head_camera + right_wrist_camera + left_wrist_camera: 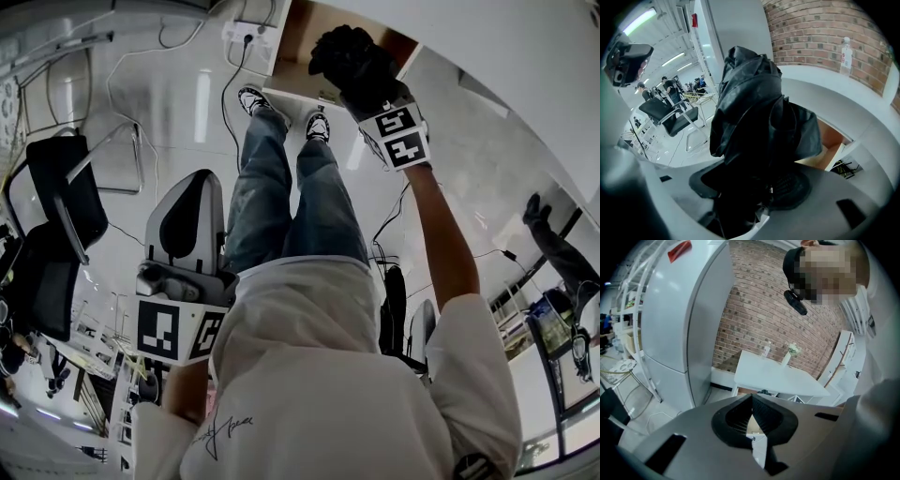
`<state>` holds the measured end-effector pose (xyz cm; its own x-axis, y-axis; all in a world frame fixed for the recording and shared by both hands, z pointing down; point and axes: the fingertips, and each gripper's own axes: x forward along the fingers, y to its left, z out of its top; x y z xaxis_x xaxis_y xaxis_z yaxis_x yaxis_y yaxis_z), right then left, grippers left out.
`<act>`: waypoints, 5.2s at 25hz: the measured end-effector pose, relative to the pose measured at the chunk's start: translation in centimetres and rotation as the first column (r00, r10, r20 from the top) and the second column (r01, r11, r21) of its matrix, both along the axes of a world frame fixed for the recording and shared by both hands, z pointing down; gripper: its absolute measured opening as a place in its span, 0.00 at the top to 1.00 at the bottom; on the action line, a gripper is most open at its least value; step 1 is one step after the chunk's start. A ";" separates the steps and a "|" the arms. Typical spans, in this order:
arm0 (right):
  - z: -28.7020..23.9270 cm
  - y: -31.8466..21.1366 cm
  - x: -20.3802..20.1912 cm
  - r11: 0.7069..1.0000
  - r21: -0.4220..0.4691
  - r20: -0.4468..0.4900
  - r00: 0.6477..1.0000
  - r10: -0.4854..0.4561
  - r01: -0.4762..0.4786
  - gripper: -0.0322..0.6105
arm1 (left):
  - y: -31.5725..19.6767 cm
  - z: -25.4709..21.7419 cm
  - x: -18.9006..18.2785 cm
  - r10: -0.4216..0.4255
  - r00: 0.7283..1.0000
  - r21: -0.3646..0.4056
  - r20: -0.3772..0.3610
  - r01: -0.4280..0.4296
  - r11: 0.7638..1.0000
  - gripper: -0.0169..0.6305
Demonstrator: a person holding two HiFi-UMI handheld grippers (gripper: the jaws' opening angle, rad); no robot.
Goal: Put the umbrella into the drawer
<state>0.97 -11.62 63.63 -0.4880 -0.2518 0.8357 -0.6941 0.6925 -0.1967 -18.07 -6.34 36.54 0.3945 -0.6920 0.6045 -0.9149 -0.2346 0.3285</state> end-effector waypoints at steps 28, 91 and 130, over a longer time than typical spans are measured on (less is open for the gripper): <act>11.7 -3.6 -1.5 0.987 -0.115 -0.176 0.976 -0.128 0.109 0.53 | -0.3 3.0 -1.9 -0.010 0.999 -0.079 0.030 0.013 0.997 0.96; 13.3 -3.9 -0.5 0.997 -0.080 -0.234 0.972 -0.039 0.021 0.74 | 2.4 4.0 0.2 0.009 1.000 -0.081 -0.020 -0.010 0.997 0.96; 4.8 -2.3 0.4 0.994 -0.018 -0.078 0.992 0.102 -0.104 0.92 | 2.7 1.0 2.4 -0.004 0.999 -0.001 -0.041 0.004 1.000 0.96</act>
<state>1.42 -13.88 68.40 -0.3945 -0.2787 0.8756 -0.7752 0.6126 -0.1543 -15.64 -3.64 37.58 0.4162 -0.6930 0.5887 -0.9016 -0.2309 0.3657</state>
